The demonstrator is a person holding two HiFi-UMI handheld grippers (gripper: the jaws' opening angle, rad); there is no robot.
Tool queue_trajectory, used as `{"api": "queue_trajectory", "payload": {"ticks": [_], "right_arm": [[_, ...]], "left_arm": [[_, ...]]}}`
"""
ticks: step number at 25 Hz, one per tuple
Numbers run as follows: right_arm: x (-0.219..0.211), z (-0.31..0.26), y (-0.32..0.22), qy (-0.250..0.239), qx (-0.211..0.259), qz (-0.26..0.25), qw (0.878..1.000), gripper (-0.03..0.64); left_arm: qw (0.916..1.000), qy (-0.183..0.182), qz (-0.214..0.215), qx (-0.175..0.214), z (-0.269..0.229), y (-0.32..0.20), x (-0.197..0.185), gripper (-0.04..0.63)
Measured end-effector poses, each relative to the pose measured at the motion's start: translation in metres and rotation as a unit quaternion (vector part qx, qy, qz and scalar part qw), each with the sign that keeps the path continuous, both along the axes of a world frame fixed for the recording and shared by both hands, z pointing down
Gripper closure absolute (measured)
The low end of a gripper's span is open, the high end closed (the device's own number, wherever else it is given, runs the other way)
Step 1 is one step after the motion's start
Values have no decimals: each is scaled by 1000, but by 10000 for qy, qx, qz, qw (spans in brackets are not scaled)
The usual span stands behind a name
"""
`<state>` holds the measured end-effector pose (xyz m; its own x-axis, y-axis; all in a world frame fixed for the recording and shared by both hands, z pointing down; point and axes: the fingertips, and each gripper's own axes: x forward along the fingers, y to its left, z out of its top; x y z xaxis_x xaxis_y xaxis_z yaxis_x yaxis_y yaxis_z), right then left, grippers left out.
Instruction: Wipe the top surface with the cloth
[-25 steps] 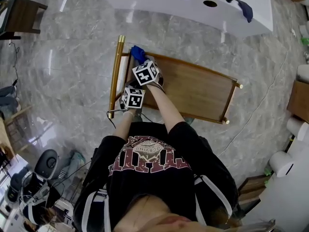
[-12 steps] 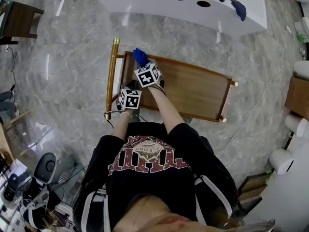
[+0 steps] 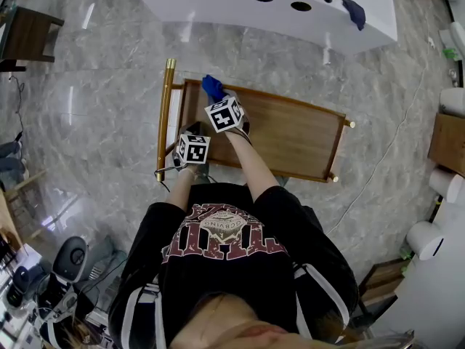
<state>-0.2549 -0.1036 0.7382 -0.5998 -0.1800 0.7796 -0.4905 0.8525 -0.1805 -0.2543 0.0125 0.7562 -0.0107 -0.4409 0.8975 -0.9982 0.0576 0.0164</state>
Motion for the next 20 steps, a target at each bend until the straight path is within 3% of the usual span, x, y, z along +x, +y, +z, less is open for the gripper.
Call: {"api": "queue_trajectory", "payload": {"ticks": [20], "right_arm": [[68,0,-17,75,-6,443,9990,531]], "left_arm": [[9997,-198,151,-80,0,3,3,548]]}}
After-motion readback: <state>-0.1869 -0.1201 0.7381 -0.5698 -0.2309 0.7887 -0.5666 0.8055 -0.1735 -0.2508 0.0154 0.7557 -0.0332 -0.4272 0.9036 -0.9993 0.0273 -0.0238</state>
